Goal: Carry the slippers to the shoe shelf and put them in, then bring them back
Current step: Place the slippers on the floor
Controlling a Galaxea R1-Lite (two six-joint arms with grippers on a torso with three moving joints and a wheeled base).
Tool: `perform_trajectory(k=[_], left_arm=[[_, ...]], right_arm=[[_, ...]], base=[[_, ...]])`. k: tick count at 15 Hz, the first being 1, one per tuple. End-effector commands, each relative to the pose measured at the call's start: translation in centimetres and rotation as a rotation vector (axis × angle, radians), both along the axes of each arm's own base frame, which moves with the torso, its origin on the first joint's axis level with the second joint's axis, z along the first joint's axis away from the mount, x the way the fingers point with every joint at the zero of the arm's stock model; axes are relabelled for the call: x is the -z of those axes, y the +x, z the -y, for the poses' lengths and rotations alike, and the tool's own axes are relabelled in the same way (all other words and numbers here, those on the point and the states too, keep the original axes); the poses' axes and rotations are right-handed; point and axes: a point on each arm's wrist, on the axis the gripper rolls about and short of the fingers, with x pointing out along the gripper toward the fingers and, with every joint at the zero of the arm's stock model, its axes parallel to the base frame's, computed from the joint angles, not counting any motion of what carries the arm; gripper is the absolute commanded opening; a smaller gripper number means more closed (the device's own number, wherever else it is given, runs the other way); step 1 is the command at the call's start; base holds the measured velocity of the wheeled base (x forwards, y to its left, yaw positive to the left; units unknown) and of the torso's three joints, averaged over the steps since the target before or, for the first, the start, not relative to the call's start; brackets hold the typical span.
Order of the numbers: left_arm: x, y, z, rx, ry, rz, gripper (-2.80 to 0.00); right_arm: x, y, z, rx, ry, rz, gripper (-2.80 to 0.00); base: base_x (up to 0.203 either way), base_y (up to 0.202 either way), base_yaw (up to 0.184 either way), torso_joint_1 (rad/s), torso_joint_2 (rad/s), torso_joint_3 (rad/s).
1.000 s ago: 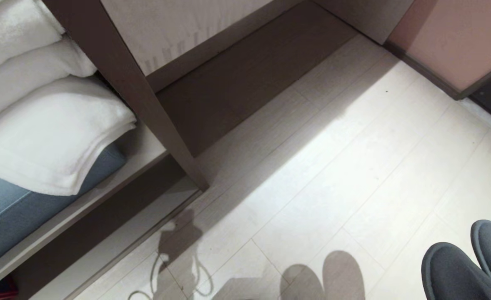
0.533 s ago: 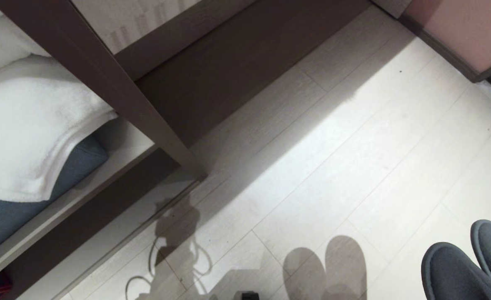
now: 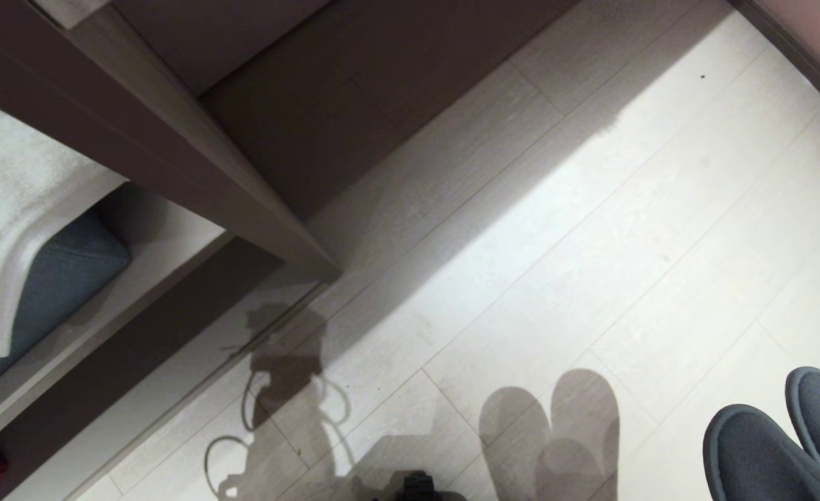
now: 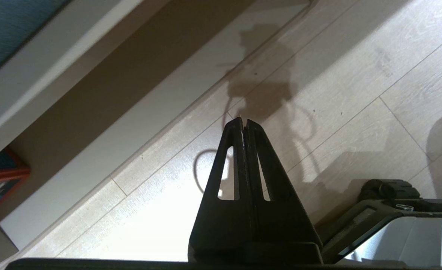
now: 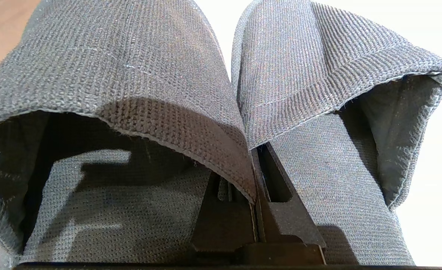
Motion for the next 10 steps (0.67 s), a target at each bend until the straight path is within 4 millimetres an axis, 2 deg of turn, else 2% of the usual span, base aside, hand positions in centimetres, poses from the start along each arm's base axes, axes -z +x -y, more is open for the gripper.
perform_trajectory(k=[1, 4, 7, 8, 10], left_arm=[[0.0, 0.0, 0.0, 0.001, 0.000, 0.000, -2.80], [0.0, 0.0, 0.0, -0.001, 0.000, 0.000, -2.80], [0.0, 0.0, 0.0, -0.001, -0.001, 0.000, -2.80], [0.0, 0.0, 0.0, -0.001, 0.000, 0.000, -2.80], [0.0, 0.0, 0.0, -0.001, 0.000, 0.000, -2.80]], right_arm=[[0.0, 0.0, 0.0, -0.001, 0.000, 0.000, -2.80], [0.0, 0.0, 0.0, 0.001, -0.003, 0.003, -2.80], [-0.6, -0.1, 0.0, 0.006, -0.005, 0.003, -2.80], [-1.8, 0.0, 0.0, 0.005, -0.005, 0.000, -2.80], [-6.1, 0.7, 0.0, 0.003, 0.007, -0.012, -2.80]], base=[[0.000, 0.000, 0.000, 0.001, 0.00, -0.198], [0.000, 0.000, 0.000, 0.004, 0.00, -0.179], [0.000, 0.000, 0.000, 0.004, 0.00, -0.051], [0.000, 0.000, 0.000, 0.000, 0.00, 0.000], [0.000, 0.000, 0.000, 0.000, 0.00, 0.000]])
